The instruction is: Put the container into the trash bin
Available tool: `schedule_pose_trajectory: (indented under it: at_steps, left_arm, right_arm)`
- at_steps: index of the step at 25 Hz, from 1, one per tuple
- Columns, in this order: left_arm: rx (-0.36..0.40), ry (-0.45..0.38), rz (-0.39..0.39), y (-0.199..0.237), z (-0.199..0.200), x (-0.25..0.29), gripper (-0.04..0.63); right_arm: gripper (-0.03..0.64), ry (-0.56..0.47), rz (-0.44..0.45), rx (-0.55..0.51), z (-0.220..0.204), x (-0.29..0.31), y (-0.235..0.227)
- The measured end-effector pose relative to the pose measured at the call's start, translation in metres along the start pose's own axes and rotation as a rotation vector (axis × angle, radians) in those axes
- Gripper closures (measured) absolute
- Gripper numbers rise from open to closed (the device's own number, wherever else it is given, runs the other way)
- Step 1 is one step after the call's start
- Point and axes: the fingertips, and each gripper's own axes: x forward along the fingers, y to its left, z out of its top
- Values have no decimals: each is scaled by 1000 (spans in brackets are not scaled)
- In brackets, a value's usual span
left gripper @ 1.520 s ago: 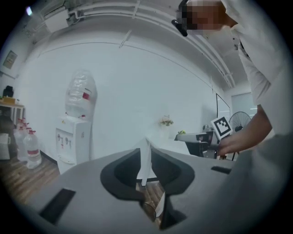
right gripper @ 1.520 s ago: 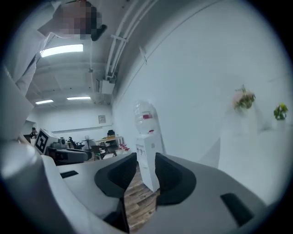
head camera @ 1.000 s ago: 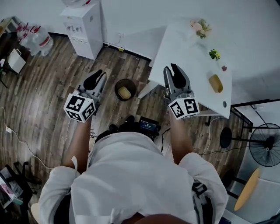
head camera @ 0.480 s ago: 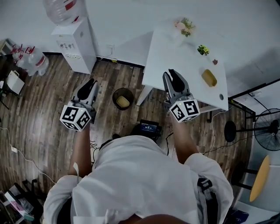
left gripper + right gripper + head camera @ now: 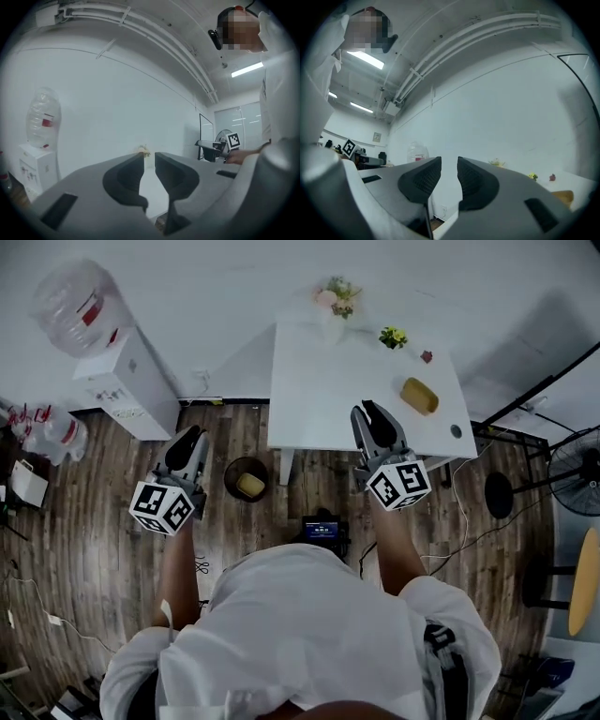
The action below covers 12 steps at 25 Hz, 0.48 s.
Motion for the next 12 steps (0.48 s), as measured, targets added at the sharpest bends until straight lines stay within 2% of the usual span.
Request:
schedule_pose_trajectory:
  at_steps: [7,12]
  left_arm:
    - [10,33,-144,-75,-12,149,518]
    - [18,48,-207,-132,-19,241,517]
  right_arm:
    - [492,1,-169,67,-7,-52,-163]
    - [492,0,-245,161,-9,-81,-268]
